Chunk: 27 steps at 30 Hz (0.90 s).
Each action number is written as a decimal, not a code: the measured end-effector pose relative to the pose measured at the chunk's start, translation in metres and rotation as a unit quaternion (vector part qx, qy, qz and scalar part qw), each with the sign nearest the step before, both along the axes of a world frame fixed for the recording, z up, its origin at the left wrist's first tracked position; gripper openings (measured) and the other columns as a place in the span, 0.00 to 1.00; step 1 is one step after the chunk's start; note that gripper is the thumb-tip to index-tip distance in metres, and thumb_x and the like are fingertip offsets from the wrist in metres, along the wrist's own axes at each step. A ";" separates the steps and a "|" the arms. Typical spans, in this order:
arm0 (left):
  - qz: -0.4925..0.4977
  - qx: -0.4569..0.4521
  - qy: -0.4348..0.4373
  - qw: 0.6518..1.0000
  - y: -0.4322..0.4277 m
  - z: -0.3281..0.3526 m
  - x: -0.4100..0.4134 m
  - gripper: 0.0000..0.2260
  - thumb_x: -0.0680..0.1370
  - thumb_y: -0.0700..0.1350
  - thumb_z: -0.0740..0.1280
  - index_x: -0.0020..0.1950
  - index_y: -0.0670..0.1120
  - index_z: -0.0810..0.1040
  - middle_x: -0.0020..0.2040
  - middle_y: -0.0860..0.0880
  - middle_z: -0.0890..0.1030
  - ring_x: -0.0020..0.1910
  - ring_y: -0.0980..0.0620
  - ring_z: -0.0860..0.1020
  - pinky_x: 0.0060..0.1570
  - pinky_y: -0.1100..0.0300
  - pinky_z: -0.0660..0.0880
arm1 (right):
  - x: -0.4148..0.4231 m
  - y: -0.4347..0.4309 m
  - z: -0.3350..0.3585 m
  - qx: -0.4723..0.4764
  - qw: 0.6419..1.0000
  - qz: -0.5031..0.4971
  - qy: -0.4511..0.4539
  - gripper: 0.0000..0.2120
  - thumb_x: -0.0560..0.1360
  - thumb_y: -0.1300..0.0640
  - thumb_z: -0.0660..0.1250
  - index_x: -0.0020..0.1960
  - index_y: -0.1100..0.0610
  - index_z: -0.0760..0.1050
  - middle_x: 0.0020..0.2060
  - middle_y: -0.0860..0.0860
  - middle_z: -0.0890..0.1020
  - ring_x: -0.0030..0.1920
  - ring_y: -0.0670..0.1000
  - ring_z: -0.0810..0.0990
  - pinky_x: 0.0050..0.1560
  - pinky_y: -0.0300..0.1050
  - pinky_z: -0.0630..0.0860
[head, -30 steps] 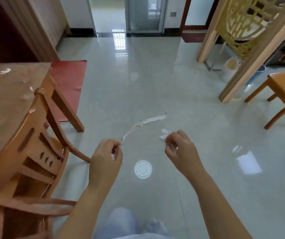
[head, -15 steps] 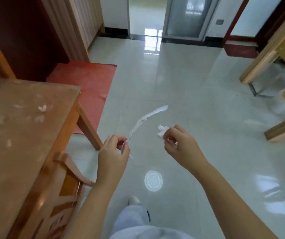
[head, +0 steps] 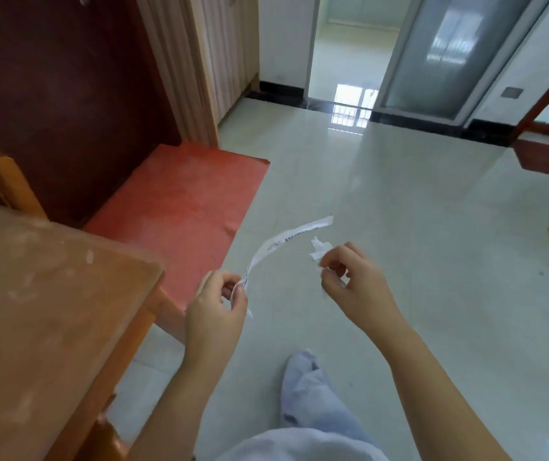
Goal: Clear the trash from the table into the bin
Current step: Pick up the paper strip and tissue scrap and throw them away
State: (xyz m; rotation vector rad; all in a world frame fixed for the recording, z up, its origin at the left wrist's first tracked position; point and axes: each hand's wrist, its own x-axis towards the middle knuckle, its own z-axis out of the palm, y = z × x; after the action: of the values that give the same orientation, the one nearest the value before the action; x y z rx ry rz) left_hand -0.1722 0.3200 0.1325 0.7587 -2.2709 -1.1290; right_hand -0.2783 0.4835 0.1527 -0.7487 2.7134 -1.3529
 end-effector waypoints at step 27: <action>0.281 -0.018 0.030 0.959 -0.395 0.011 -0.332 0.05 0.74 0.34 0.66 0.42 0.44 0.75 0.32 0.50 0.78 0.31 0.63 0.77 0.28 0.68 0.71 | -0.397 -0.475 0.015 0.046 0.939 0.336 0.056 0.08 0.67 0.69 0.66 0.39 0.58 0.73 0.34 0.43 0.68 0.32 0.46 0.71 0.30 0.29 0.66</action>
State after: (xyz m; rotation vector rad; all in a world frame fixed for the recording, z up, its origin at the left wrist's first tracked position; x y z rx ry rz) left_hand -0.5041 -0.0747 0.1430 1.2346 -1.8371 -0.8207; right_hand -0.6756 0.0088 0.1673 -1.5844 2.2127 -1.0254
